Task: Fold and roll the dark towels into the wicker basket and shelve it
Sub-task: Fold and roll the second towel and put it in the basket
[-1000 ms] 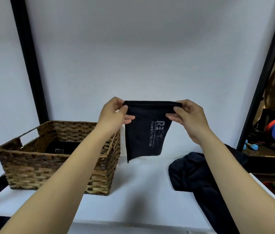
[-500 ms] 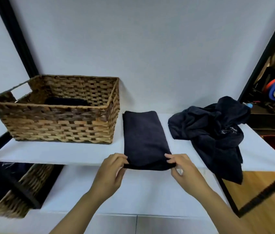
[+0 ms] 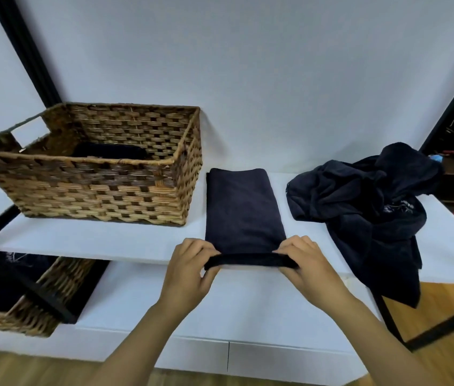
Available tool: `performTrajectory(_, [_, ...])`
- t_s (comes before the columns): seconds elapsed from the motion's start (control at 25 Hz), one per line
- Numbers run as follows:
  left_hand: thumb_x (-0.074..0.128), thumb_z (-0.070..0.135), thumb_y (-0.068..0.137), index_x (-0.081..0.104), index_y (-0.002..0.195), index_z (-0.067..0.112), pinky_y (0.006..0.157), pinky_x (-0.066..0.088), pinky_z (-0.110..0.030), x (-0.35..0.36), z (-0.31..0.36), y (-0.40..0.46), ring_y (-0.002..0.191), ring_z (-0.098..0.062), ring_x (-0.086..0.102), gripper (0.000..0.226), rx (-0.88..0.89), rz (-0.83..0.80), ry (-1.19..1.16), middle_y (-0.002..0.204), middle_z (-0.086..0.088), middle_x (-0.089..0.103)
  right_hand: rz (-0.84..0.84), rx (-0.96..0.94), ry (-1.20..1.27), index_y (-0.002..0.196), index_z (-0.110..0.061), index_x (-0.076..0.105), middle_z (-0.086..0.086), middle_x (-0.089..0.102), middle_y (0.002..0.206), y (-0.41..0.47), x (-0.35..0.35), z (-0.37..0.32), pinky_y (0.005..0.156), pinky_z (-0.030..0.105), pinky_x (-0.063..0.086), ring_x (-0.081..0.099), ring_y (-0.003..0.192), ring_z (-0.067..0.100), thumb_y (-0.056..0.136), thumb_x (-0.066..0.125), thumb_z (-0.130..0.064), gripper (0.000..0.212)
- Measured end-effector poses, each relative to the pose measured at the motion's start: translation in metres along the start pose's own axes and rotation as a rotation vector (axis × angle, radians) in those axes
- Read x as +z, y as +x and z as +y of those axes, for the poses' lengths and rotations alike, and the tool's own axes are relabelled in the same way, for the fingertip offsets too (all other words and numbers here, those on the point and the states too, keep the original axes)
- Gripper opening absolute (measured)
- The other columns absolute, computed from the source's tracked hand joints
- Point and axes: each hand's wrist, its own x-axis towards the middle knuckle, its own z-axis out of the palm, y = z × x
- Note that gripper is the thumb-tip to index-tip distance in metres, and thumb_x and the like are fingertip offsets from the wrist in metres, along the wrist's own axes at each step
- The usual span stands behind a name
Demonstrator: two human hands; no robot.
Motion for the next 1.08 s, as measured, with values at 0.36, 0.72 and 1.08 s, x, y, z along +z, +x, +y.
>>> performTrajectory(0.36, [0.060,0.048,0.092,0.064,0.088,0.019,0.094,0.030,-0.034,0.004,0.026,0.038,0.102,-0.017,0.041,0.029,-0.690,-0.129,0.097,0.099,0.010,0.050,-0.171,0.573,0.114,0.070,-0.021,0.036,-0.005,0.045,0.072,0.041,-0.014,-0.018,0.080,0.034,0.036,0.043,0.077,0.019,0.096,0.057,-0.047,0.043])
performTrajectory(0.72, [0.046,0.024,0.096,0.059,0.136,0.011,0.121,0.030,-0.045,0.028,0.095,0.019,0.146,-0.021,0.039,0.044,0.069,-0.142,0.185,0.148,-0.003,0.054,-0.132,0.584,0.099,0.089,-0.023,0.043,-0.008,0.053,0.083,0.048,-0.015,-0.023,0.084,0.039,0.041,0.051,0.079,0.020,0.091,0.063,-0.045,0.030])
performTrajectory(1.08, [0.068,0.005,0.089,0.065,0.133,0.012,0.116,0.037,-0.037,0.038,0.074,0.024,0.132,-0.019,0.056,0.044,0.001,-0.119,0.087,0.139,-0.002,0.063,0.135,0.495,-0.059,0.094,-0.015,0.057,-0.001,0.055,0.099,0.016,-0.020,0.003,0.082,0.041,0.045,0.053,0.094,0.028,0.097,0.061,-0.019,0.007])
